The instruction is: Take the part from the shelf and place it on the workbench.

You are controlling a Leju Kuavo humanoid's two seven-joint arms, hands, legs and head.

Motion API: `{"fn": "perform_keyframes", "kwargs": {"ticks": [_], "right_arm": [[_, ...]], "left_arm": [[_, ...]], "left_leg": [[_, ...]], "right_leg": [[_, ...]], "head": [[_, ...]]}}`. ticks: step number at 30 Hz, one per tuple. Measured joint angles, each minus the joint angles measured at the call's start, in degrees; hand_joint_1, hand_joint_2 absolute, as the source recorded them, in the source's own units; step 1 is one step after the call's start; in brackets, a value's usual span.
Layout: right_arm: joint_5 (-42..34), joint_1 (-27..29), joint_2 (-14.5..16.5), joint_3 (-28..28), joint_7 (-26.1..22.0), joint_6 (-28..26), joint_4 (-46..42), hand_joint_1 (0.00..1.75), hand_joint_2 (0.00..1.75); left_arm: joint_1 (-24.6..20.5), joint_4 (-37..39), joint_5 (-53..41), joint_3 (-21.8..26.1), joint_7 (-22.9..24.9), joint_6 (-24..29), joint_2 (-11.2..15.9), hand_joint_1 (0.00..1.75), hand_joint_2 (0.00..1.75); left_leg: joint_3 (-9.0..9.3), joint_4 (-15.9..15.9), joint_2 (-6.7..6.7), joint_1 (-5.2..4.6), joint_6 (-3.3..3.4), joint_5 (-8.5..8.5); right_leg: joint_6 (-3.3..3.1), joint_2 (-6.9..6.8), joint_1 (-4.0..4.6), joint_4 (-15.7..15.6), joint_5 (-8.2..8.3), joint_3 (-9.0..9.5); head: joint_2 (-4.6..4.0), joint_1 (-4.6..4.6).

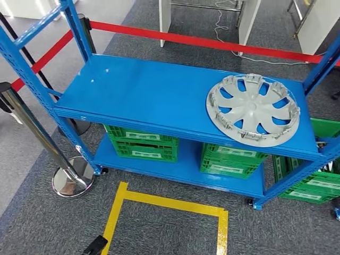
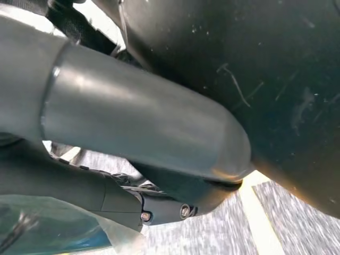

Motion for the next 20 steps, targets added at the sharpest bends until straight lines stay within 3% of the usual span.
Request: {"fn": "perform_keyframes", "kwargs": {"ticks": [3, 4, 5, 7, 8, 9, 14, 16, 18, 20], "right_arm": [[0.01, -0.31, -0.19, 0.41, -0.14, 0.02, -0.07, 0.0, 0.0], [-0.02, -0.49, -0.26, 0.48, -0.18, 0.02, -0.09, 0.0, 0.0], [-0.04, -0.63, -0.3, 0.53, -0.19, 0.01, -0.1, 0.0, 0.0], [-0.04, -0.75, -0.31, 0.6, -0.03, 0.01, -0.13, 0.0, 0.0], [-0.05, -0.72, -0.29, 0.61, 0.08, 0.02, -0.1, 0.0, 0.0], [-0.07, -0.68, -0.27, 0.61, 0.17, 0.03, -0.08, 0.0, 0.0], [-0.64, -0.47, -0.15, 0.6, 0.28, -0.08, -0.07, 0.0, 0.0], [-0.83, -0.43, -0.08, 0.59, 0.34, -0.15, -0.09, 0.0, 0.0], [-0.93, -0.35, -0.07, 0.57, 0.37, -0.17, -0.08, 0.0, 0.0], [-0.99, -0.24, -0.07, 0.56, 0.37, -0.18, -0.09, 0.0, 0.0]], "left_arm": [[-0.71, -0.11, 0.15, 0.28, -0.47, 0.3, 0.08, 0.0, 0.0], [-0.8, -0.11, 0.25, 0.35, -0.56, 0.34, 0.1, 0.0, 0.0], [-0.83, -0.11, 0.36, 0.39, -0.6, 0.37, 0.12, 0.0, 0.0], [-0.85, -0.11, 0.57, 0.44, -0.64, 0.41, 0.17, 0.0, 0.0], [-0.91, -0.12, 0.62, 0.47, -0.66, 0.45, 0.25, 0.0, 0.0], [-1.0, -0.13, 0.66, 0.5, -0.68, 0.49, 0.32, 0.0, 0.0], [-1.22, -0.25, 0.61, 0.57, -1.29, 0.84, 0.64, 0.0, 0.0], [-1.29, -0.35, 0.61, 0.56, -1.38, 1.01, 0.55, 0.0, 0.0], [-1.37, -0.35, 0.65, 0.55, -1.06, 1.05, 0.44, 0.0, 0.0], [-1.3, -0.35, 0.68, 0.55, -0.75, 1.04, 0.45, 0.0, 0.0]], "left_leg": [[1.18, -0.26, 0.05, -0.02, 0.57, -0.83], [1.73, -0.26, 0.06, -0.04, 0.64, -1.29], [2.41, -0.26, 0.05, -0.02, 0.63, -1.8], [4.06, -0.24, -0.04, 0.03, 0.41, -2.92], [4.65, -0.24, -0.11, -0.07, 0.14, -3.45], [4.97, -0.16, -0.18, -0.17, -0.17, -3.9], [4.65, 0.69, -0.09, -0.37, -1.25, -4.91], [2.08, 5.96, 0.02, -0.23, -1.86, -6.96], [-3.04, 14.16, 0.08, -0.07, -2.3, -9.07], [-6.31, 18.17, 0.08, -0.03, -2.32, -9.03]], "right_leg": [[0.15, 0.13, 0.1, 10.59, -2.92, -6.8], [0.21, 0.16, 0.14, 12.94, -2.63, -8.79], [0.28, 0.16, 0.16, 13.01, -1.07, -9.65], [0.37, 0.03, 0.01, 7.68, 4.54, -8.69], [0.41, 0.0, 0.02, 4.77, 6.67, -7.8], [0.3, -0.01, -0.02, 2.13, 7.57, -6.62], [-1.22, 0.44, -0.24, -0.64, 6.17, -4.61], [-1.81, 0.22, -0.44, -1.05, 5.72, -3.59], [-2.14, 0.12, -0.44, -1.21, 5.15, -2.85], [-2.19, 0.25, -0.43, -1.23, 4.65, -2.32]], "head": [[0.0, 0.41], [0.0, 0.45], [0.0, 0.48], [0.0, 0.52], [-0.01, 0.54], [-0.02, 0.57], [-0.02, 0.12], [-0.02, -0.25], [-0.02, -0.5], [-0.02, -0.53]]}}
